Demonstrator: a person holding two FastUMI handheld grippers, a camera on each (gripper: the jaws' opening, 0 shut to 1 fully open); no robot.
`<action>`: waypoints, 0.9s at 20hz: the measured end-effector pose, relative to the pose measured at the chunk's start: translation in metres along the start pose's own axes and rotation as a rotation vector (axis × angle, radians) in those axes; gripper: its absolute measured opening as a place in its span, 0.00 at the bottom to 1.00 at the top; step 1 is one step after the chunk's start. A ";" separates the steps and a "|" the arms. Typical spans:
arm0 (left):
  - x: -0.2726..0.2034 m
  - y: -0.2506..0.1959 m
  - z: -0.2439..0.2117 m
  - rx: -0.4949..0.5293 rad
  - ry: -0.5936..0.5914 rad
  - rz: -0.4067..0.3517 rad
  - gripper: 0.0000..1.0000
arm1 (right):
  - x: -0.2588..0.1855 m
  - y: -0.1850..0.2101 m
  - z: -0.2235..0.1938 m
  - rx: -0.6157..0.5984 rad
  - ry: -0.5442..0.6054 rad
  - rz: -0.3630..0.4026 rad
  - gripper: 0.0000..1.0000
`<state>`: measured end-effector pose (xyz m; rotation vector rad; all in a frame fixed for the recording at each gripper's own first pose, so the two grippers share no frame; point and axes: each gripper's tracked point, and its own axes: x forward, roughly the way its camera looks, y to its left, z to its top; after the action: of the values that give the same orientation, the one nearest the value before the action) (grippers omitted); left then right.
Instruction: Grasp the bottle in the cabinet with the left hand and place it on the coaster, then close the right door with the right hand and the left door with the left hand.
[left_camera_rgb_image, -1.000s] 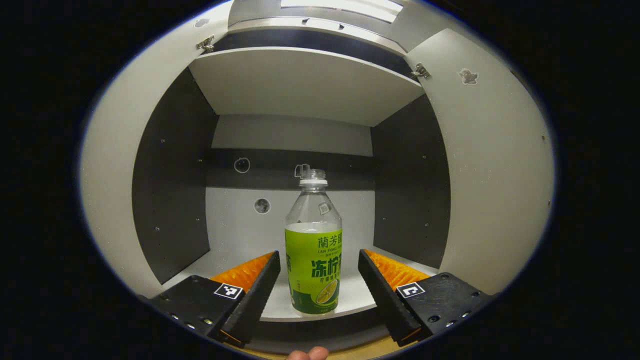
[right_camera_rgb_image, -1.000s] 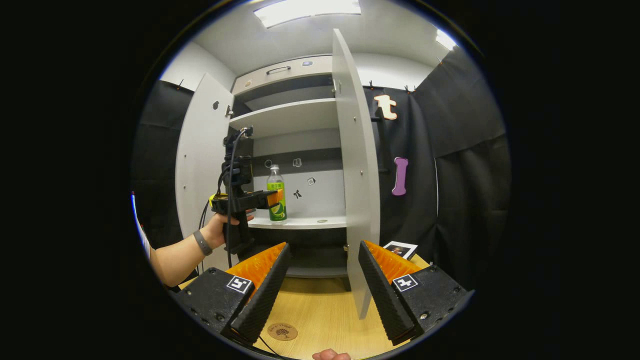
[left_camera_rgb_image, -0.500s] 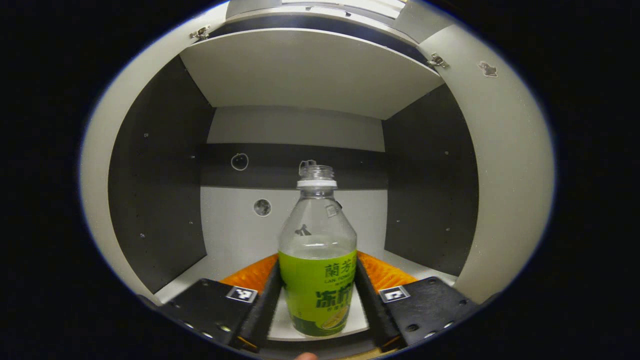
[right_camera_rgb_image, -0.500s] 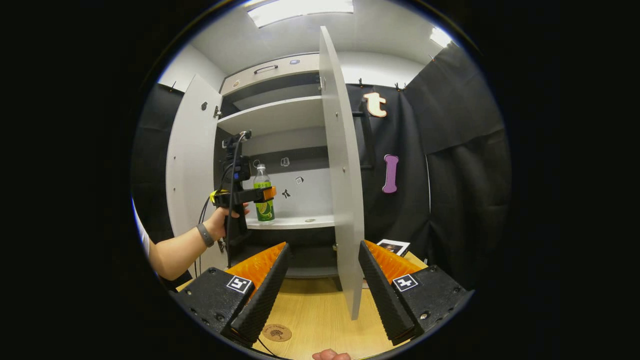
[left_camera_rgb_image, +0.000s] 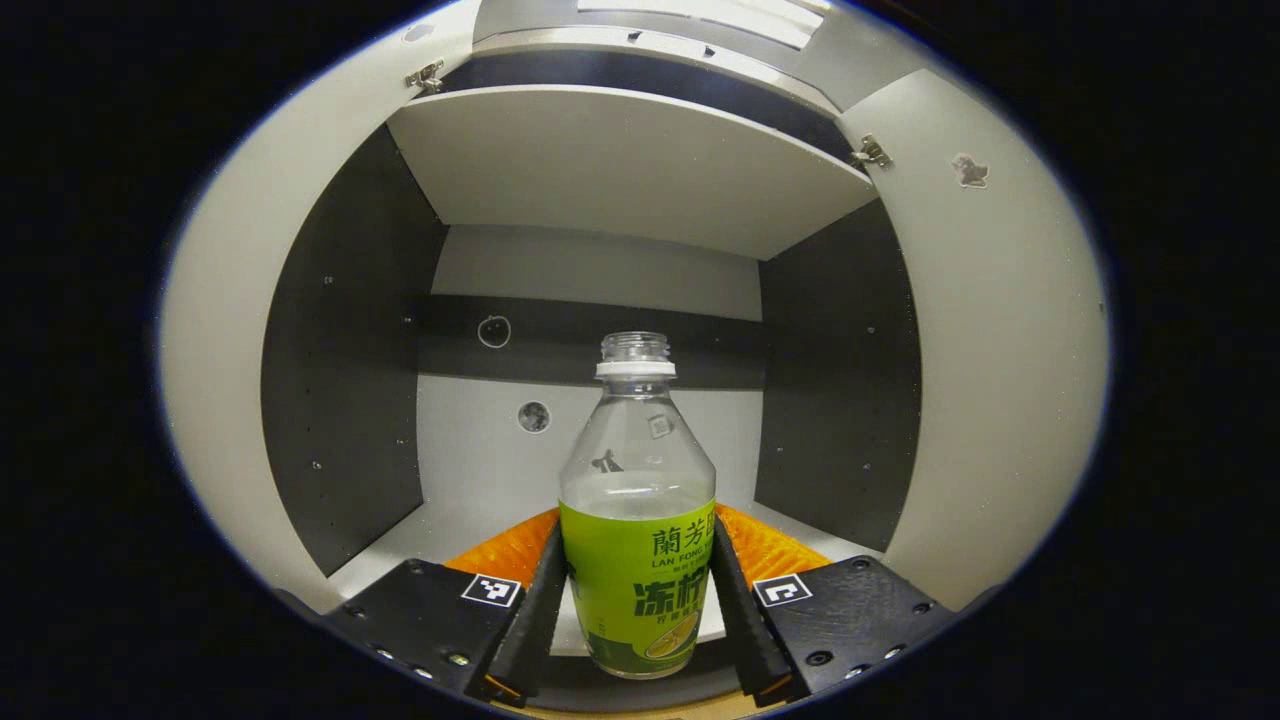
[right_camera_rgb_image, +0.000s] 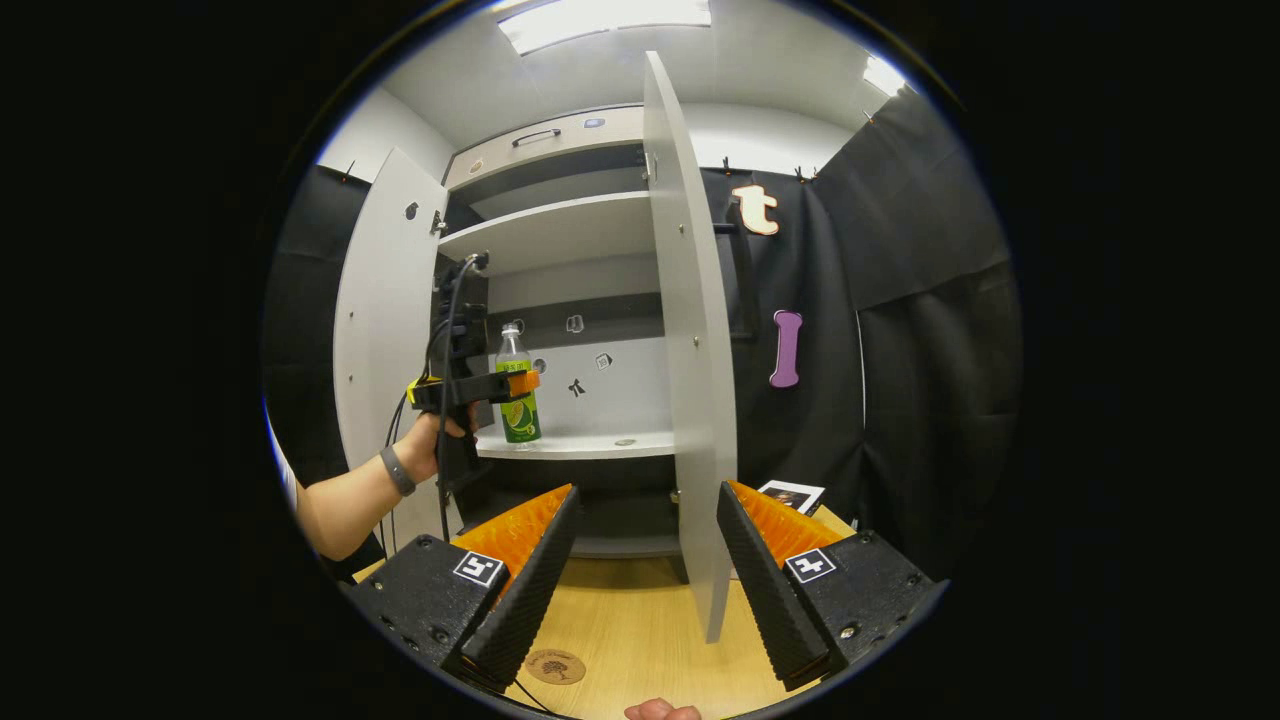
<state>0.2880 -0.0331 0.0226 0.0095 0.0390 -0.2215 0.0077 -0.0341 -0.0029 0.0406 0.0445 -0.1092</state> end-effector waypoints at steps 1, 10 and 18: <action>-0.012 -0.006 0.001 0.001 -0.006 -0.015 0.69 | 0.001 0.003 0.001 0.007 0.002 0.012 0.84; -0.119 -0.038 -0.048 0.018 -0.088 -0.006 0.69 | -0.002 0.029 0.030 -0.002 -0.026 0.133 0.84; -0.190 -0.087 -0.174 0.025 0.004 0.024 0.69 | 0.000 0.037 0.071 -0.033 -0.067 0.151 0.84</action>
<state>0.0767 -0.0741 -0.1442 0.0351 0.0404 -0.1976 0.0148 0.0001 0.0695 0.0076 -0.0238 0.0413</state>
